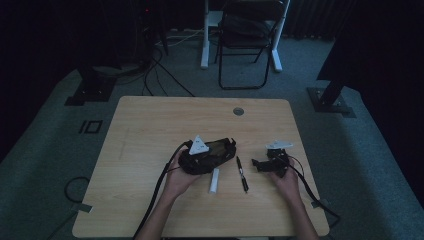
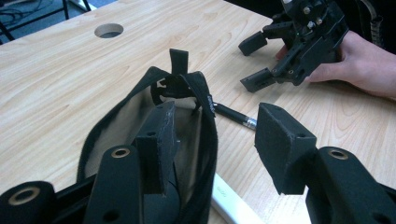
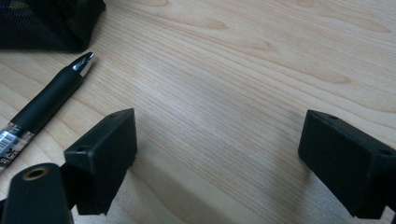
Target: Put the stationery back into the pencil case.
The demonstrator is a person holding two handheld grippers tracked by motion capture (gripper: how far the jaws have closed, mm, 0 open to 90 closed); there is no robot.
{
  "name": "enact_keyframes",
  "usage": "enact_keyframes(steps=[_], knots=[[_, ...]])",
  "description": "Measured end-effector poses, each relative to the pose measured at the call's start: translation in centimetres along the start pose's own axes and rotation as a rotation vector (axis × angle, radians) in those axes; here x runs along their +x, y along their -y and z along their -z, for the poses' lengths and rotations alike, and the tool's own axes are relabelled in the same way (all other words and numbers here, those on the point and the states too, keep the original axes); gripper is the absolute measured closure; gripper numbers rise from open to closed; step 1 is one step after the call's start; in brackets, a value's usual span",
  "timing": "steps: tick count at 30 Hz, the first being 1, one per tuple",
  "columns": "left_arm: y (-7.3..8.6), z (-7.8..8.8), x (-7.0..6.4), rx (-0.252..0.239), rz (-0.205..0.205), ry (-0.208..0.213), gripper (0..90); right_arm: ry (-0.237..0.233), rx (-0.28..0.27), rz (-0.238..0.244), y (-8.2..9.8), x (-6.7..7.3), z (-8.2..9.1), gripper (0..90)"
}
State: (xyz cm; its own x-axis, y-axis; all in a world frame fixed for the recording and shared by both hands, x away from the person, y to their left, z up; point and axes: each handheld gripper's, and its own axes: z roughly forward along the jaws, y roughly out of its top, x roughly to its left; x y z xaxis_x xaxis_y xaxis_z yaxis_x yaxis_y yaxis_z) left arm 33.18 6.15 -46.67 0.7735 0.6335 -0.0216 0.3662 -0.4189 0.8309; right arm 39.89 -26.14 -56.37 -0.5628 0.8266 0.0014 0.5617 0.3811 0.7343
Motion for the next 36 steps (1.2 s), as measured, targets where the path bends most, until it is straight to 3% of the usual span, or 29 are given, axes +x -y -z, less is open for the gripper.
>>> enact_keyframes(steps=[19,23,36], knots=[[1.5,-0.5,-2.5,0.023,-0.007,-0.003,48.9,0.0,0.0,-0.001,0.0,0.0,0.0,11.6],[2.3,-0.7,-3.2,0.05,-0.03,-0.008,48.9,0.0,0.0,-0.001,0.0,0.0,0.0,11.7],[5.5,-2.9,-3.5,0.159,-0.003,-0.018,49.3,0.0,0.0,-0.001,0.0,0.0,0.0,11.7]])
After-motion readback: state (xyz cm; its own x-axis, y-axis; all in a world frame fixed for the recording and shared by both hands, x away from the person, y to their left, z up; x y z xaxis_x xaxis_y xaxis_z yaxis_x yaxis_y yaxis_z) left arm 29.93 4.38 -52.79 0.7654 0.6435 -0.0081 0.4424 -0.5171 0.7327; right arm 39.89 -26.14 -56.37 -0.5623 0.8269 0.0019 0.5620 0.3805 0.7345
